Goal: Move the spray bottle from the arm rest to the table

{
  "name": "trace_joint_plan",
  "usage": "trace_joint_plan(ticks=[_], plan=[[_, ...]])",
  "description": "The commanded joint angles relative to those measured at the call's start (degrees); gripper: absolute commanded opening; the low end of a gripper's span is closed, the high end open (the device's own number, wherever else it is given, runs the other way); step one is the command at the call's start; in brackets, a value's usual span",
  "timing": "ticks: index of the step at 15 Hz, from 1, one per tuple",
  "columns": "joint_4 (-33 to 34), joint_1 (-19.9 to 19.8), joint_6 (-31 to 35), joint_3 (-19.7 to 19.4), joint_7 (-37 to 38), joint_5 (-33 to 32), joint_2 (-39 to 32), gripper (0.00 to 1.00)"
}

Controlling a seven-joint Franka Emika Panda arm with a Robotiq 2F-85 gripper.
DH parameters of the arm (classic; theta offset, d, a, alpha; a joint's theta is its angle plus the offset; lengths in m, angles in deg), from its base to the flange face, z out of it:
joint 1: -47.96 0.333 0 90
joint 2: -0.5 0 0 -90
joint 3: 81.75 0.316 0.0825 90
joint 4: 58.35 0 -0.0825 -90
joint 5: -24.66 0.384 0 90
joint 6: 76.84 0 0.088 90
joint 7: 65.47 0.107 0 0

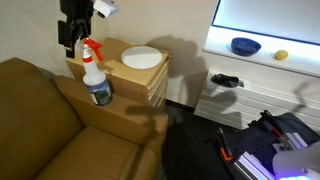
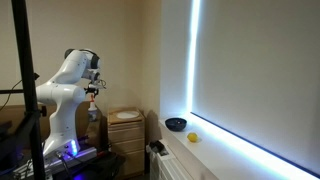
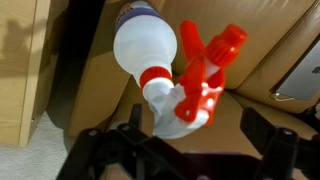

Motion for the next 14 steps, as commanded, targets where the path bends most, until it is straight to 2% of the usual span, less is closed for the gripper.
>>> trace_joint_plan(ticks=[1,3,4,11,14], plan=[[0.48,0.0,-0.25,0.11,0.17,-0.21,-0.28,1.0],[-1.61,-0.39,1.43,0.2,0.56,0.23,0.93,1.0],[0.45,-0.01,-0.01,0.12,0.18,-0.19,-0.28,1.0],[0.46,-0.01,0.03,0.13,0.19,-0.19,-0.28,1.0],[-3.45,-0.25,0.81,-0.92,2.93,-0.31,0.78,1.0]])
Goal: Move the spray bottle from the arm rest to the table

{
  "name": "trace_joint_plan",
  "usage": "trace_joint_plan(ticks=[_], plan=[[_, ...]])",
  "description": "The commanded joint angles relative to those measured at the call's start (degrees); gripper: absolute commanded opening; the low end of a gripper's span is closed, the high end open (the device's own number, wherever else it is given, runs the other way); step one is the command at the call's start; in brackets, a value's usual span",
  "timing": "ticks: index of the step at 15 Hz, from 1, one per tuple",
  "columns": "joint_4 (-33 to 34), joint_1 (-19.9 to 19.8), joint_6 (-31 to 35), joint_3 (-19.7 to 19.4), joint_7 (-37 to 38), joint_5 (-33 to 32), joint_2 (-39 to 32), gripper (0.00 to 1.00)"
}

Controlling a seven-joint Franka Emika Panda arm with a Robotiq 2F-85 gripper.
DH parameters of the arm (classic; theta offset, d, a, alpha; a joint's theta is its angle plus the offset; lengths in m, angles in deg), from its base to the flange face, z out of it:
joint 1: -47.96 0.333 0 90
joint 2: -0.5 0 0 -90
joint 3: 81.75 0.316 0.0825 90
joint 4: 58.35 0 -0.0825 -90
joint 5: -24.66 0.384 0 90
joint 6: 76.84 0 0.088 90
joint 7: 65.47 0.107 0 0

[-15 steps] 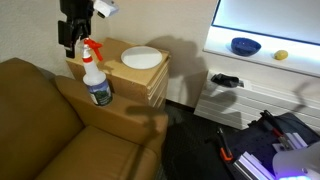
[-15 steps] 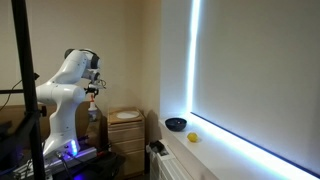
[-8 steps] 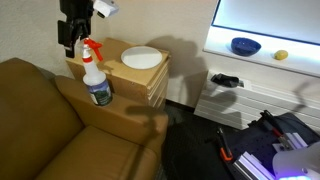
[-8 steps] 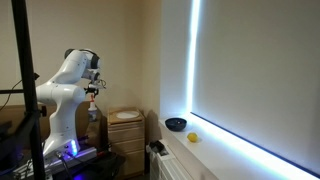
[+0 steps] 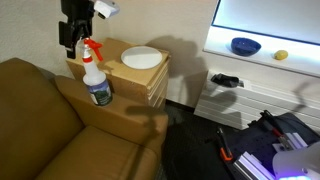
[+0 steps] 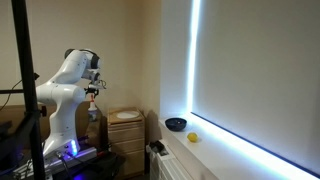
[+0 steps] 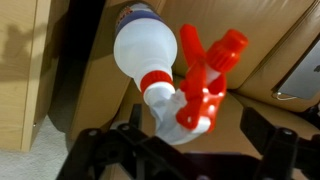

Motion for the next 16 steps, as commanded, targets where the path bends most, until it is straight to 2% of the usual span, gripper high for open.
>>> trace_joint_plan(ticks=[1,2,10,15,16], plan=[[-4.17,0.25,1.38,-1.48,3.64,-1.22,1.21,1.0],[-0.9,-0.19,-0.04,-0.21,1.68,-0.47,-0.27,1.0],[-2.02,-0.27,0.25,-0.54,2.84,-0.65,-0.32,1.0],[-1.07,2.03,-0.18,-2.03,6.89,-4.25,2.09,1.0],[-0.65,0.68,0.24,-0.83,4.77,-2.8,0.39,1.0]])
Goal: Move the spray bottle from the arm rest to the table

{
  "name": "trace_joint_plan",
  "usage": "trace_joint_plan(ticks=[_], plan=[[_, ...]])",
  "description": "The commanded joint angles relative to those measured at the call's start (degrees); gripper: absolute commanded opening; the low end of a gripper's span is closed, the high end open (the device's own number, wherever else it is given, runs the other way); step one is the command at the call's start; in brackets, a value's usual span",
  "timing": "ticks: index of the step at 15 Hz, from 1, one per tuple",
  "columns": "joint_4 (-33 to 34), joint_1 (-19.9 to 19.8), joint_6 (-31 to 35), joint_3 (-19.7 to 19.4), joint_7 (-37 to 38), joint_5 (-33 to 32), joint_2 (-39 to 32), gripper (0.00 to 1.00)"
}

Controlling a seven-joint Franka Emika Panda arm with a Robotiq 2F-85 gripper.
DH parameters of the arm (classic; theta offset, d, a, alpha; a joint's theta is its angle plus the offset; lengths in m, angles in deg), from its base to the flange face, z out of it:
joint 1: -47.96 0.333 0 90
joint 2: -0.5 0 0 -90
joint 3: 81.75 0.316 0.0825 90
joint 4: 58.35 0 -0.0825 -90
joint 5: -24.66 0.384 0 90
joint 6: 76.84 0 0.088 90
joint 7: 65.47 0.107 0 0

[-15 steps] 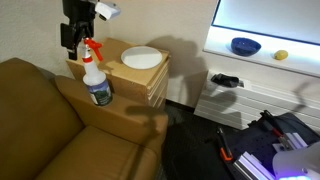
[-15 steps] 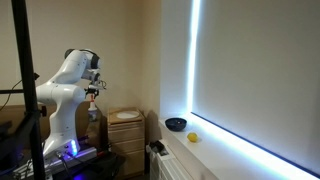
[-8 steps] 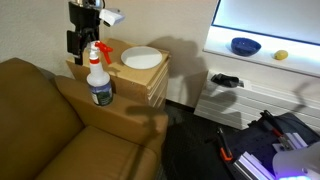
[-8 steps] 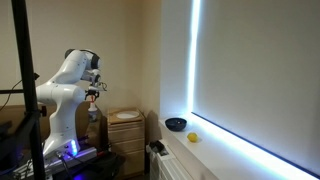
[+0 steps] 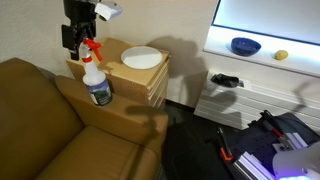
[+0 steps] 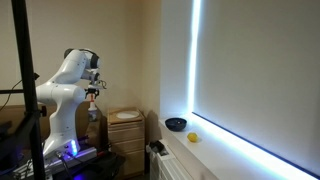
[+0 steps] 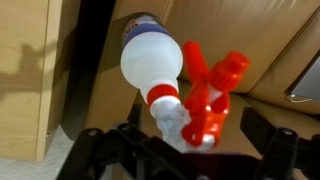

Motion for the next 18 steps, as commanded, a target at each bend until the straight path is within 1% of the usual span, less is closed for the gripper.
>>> trace_joint_plan(ticks=[1,7,8,9,18], plan=[[0.62,0.12,-0.24,0.24,0.42,-0.27,-0.14,1.0],[-0.35,-0.38,0.54,-0.01,0.99,-0.01,0.17,1.0],[-0.47,-0.62,0.52,0.07,0.6,-0.01,0.43,0.75],[-0.46,-0.5,0.61,-0.34,1.14,-0.39,0.62,0.74],[0.13,-1.16,0.05,-0.5,0.63,-0.02,-0.12,0.11]])
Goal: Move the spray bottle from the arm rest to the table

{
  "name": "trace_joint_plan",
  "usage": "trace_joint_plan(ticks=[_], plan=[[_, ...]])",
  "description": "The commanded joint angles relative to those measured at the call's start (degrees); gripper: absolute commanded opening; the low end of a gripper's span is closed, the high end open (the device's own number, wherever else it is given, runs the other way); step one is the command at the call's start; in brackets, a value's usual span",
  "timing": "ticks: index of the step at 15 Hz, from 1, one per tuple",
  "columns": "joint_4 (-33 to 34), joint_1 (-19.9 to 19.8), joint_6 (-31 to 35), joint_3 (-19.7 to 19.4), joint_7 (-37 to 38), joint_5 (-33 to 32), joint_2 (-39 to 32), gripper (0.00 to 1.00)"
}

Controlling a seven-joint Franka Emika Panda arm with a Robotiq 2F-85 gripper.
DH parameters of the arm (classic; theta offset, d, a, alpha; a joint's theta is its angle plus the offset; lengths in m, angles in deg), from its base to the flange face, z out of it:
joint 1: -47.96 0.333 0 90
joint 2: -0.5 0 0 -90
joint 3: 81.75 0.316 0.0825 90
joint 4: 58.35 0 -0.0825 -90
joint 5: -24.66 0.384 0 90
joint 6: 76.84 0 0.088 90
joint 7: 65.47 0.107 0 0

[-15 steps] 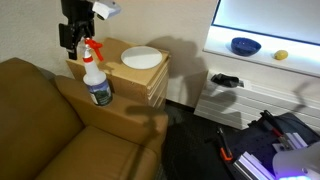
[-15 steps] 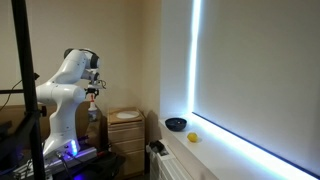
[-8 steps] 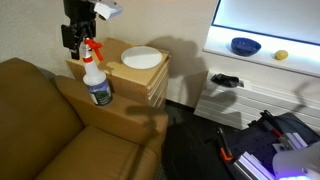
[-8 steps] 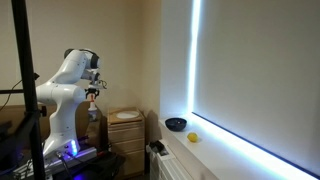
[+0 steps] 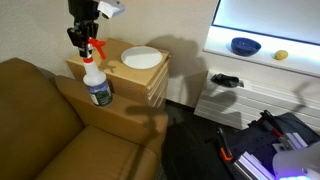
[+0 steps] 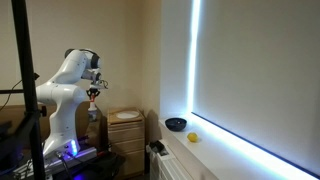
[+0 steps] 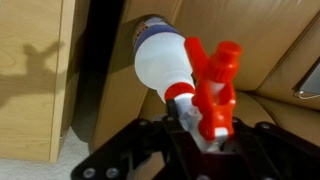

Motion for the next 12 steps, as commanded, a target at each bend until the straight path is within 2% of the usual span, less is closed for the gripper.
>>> trace_joint_plan(ticks=[1,7,12], plan=[[-0.34,-0.53,0.02,0.14,0.03,0.14,0.02,0.04],[-1.53,-0.9,-0.32,-0.11,0.53,-0.3,2.61,0.07],[-7.08,-0.57,-3.47,-1.18,4.9,-2.32,13.57,0.07]])
